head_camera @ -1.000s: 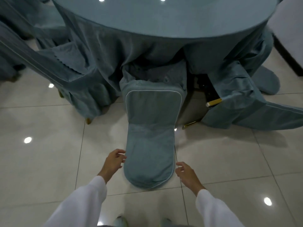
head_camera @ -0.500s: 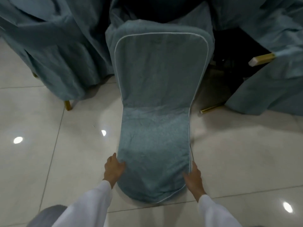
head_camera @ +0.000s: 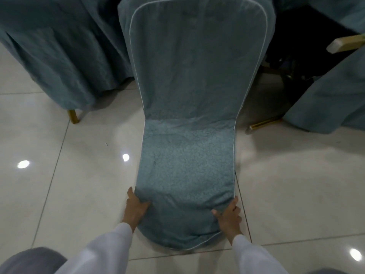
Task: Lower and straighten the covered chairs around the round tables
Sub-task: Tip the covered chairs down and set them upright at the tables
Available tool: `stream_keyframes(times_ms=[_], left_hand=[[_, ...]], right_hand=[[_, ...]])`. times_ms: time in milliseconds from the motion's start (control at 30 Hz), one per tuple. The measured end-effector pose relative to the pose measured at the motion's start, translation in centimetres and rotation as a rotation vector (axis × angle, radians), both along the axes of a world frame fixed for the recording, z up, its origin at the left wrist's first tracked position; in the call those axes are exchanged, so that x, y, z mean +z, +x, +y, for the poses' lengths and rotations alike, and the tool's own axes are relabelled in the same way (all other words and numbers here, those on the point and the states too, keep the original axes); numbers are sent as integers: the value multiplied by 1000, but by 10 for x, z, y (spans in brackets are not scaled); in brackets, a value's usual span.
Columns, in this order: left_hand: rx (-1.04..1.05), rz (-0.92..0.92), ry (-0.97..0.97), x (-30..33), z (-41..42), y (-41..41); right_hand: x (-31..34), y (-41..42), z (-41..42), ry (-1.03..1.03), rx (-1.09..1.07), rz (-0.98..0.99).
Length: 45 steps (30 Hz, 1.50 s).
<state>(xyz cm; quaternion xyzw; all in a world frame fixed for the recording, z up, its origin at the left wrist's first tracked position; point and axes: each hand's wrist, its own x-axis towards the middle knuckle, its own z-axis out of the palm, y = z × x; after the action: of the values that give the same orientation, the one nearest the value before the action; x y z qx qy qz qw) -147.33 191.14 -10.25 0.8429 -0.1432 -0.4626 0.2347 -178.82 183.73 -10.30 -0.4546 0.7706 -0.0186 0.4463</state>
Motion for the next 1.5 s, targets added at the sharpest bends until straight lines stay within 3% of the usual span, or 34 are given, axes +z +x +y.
stream_keyframes(times_ms=[267, 467, 600, 767, 900, 1067, 1233, 1500], left_hand=[[91, 47, 86, 8, -6, -13], [287, 290, 28, -46, 5, 23], [265, 214, -3, 20, 7, 7], [117, 34, 61, 86, 19, 4], [-2, -105, 72, 154, 33, 4], [30, -106, 46, 264, 48, 1], [152, -138, -3, 345, 65, 1], [188, -140, 44, 465, 92, -9]], right_hand=[[6, -3, -18, 94, 21, -7], [-5, -38, -25, 129, -265, -390], [23, -38, -21, 40, -364, -399], [18, -63, -16, -23, -338, -284], [141, -35, 7, -77, -259, -207], [253, -28, 30, -143, -252, -149], [342, -21, 47, -202, -290, -100], [463, -29, 69, -127, -268, -34]])
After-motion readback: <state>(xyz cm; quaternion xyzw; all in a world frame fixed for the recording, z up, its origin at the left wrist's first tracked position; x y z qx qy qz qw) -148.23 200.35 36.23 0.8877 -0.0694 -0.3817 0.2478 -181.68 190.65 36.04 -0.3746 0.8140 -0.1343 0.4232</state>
